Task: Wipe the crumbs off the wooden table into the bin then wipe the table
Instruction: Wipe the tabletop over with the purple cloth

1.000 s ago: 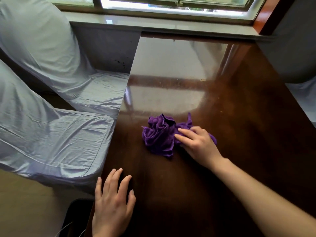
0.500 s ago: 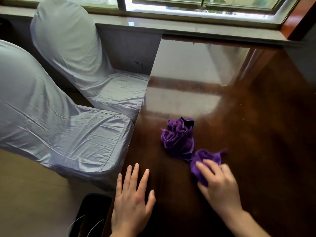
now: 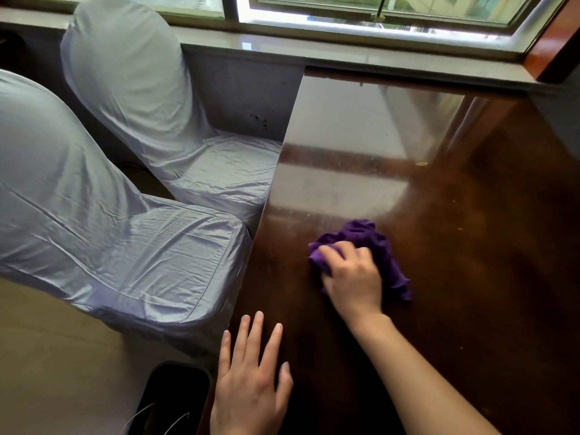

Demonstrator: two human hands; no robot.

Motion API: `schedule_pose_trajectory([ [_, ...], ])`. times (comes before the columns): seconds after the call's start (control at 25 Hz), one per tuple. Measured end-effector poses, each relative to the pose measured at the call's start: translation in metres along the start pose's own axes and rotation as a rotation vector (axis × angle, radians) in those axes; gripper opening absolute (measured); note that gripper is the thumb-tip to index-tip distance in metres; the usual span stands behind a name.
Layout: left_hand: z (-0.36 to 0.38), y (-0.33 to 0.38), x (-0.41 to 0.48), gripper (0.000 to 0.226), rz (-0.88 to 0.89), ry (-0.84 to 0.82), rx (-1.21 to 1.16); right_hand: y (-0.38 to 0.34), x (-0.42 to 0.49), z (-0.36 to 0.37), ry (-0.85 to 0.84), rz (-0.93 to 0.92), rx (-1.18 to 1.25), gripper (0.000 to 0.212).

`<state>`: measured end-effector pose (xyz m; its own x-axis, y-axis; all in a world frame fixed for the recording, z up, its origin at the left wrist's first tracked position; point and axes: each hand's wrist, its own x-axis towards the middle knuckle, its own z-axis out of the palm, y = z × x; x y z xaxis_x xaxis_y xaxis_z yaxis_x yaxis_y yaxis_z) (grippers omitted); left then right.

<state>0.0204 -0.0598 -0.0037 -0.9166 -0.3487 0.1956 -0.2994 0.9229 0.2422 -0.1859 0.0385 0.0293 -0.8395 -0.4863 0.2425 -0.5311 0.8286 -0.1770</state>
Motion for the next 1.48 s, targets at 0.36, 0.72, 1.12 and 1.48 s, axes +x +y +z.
schedule_pose_trajectory([
  [0.36, 0.008, -0.002, 0.001, 0.058, 0.027, 0.065, 0.057, -0.051, 0.107, 0.044, -0.047, 0.112, 0.091, 0.024],
  [0.72, 0.008, -0.001, 0.001, 0.058, 0.019, 0.06, 0.044, -0.015, 0.0, 0.024, -0.053, -0.457, 0.125, 0.039],
  [1.12, -0.008, 0.002, -0.002, 0.053, -0.031, -0.026, -0.162, -0.029, -0.025, 0.0, -0.125, -0.146, 0.199, 0.042],
  [1.48, -0.018, -0.002, -0.006, 0.049, -0.129, 0.001, -0.444, 0.076, -0.23, -0.061, -0.047, -0.271, 0.056, 0.045],
])
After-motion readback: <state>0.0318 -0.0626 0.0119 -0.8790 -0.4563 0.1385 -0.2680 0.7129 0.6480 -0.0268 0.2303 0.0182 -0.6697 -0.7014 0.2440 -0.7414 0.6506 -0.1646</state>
